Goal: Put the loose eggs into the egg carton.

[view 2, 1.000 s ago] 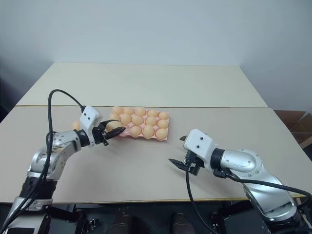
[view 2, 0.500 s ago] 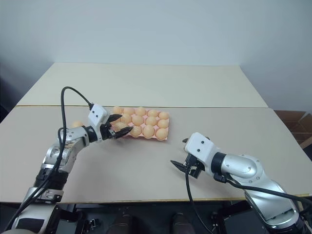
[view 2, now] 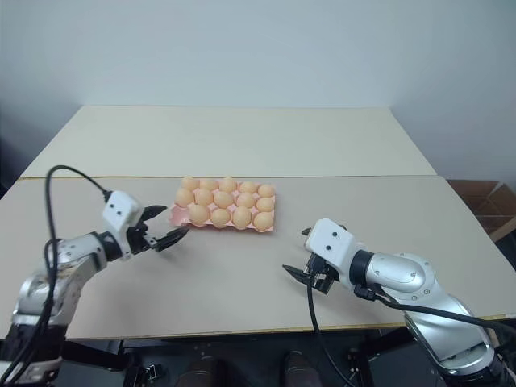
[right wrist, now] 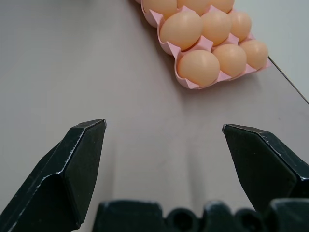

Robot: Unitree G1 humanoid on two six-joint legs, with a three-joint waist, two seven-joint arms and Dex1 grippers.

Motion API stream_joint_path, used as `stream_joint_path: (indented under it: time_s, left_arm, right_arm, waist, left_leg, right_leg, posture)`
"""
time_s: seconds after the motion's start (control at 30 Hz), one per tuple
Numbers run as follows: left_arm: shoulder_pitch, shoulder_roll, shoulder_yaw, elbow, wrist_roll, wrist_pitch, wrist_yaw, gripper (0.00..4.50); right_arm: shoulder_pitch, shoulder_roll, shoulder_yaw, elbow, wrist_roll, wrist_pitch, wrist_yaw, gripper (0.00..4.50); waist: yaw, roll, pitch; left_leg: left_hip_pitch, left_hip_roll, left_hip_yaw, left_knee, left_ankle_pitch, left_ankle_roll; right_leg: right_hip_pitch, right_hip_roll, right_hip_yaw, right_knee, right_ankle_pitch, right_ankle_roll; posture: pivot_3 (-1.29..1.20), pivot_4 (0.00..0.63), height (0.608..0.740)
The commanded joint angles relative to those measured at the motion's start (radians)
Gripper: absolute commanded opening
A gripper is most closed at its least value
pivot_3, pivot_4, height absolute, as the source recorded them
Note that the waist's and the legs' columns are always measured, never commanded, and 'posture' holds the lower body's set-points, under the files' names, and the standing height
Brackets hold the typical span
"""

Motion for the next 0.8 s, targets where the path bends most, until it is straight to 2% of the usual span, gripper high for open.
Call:
stream_joint_path:
  time_s: [0.03,0.23,0.37,0.57,0.8]
  left_arm:
    - [0.074,0.017,0.116,-0.179,-0.042,0.126,0.093,4.48]
    - [0.164,-0.017,0.260,-0.333,-0.036,0.268,0.261,4.48]
    - [0.128,-0.062,0.348,-0.337,-0.020,0.407,0.417,4.48]
    - [0.091,-0.091,0.364,-0.371,-0.036,0.549,0.506,4.48]
    - [0.067,-0.090,0.321,-0.358,-0.026,0.557,0.519,4.48]
  right_arm:
    - [-0.031,0.007,0.006,0.009,-0.007,-0.044,0.014,4.50]
    - [-0.064,0.025,0.032,0.061,-0.018,-0.082,0.033,4.50]
    - [-0.097,0.039,0.056,0.100,-0.024,-0.107,0.056,4.50]
    - [-0.128,0.044,0.069,0.136,-0.037,-0.131,0.081,4.50]
    - [-0.125,0.042,0.065,0.134,-0.048,-0.133,0.092,4.50]
  waist:
    - [-0.001,0.000,0.000]
    - [0.005,0.000,0.000]
    - [0.005,0.000,0.000]
    - [0.007,-0.001,0.000]
    - [0.007,-0.001,-0.001]
  left_leg:
    - [0.000,0.000,0.000,0.000,0.000,0.000]
    - [0.000,0.000,0.000,0.000,0.000,0.000]
    - [0.000,0.000,0.000,0.000,0.000,0.000]
    - [0.000,-0.001,0.000,0.000,0.000,0.000]
    - [0.000,-0.001,0.000,0.000,0.000,0.000]
  right_leg:
    - [0.000,0.000,0.000,0.000,0.000,0.000]
    - [0.000,0.000,0.000,0.000,-0.001,-0.002]
    - [0.000,0.000,0.000,0.000,-0.001,-0.002]
    - [0.000,0.000,0.000,0.000,0.000,0.000]
    - [0.000,0.000,0.000,0.000,0.000,0.000]
  posture:
    - [0.00,0.150,0.740]
    - [0.00,0.150,0.740]
    - [0.00,0.150,0.740]
    - [0.00,0.150,0.740]
    - [0.00,0.150,0.740]
